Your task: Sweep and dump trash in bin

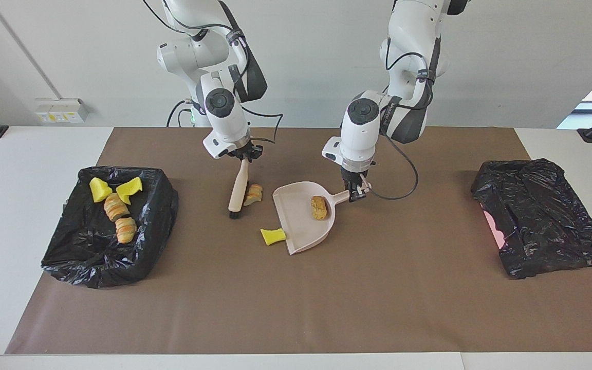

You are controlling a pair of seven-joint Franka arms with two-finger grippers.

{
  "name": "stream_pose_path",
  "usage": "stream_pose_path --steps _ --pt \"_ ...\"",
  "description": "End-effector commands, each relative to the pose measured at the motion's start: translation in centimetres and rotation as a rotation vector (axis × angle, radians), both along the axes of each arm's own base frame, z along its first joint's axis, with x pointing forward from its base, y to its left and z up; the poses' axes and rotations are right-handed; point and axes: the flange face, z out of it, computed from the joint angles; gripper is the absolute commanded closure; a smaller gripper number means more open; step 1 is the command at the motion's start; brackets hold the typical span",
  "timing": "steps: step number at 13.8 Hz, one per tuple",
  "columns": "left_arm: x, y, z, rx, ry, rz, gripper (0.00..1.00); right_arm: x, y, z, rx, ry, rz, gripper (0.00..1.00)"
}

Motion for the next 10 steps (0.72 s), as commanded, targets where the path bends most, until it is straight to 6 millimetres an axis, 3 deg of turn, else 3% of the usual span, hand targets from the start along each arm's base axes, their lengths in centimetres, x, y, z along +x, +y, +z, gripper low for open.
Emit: stream_pose_path --steps 1,3,6,10 --pt "-0.7 0.7 0.4 0.010 -0.013 -0.012 1.00 0.9 4.2 -0.4 0.090 -0.015 0.043 1.00" --pt "-0.7 0.7 0.3 0.011 -0.012 -0.013 1.00 0.4 6.5 -0.7 0.175 -0.019 0.028 1.00" --pt "-0.7 0.7 0.3 0.009 -0.014 -0.013 1.00 1.1 10.0 1.9 0.298 -0.014 -0.004 1.00" --pt "-0.6 0.6 0.4 0.006 -0.018 -0.011 1.00 3.3 9.0 6.7 0.314 0.038 0.029 1.00"
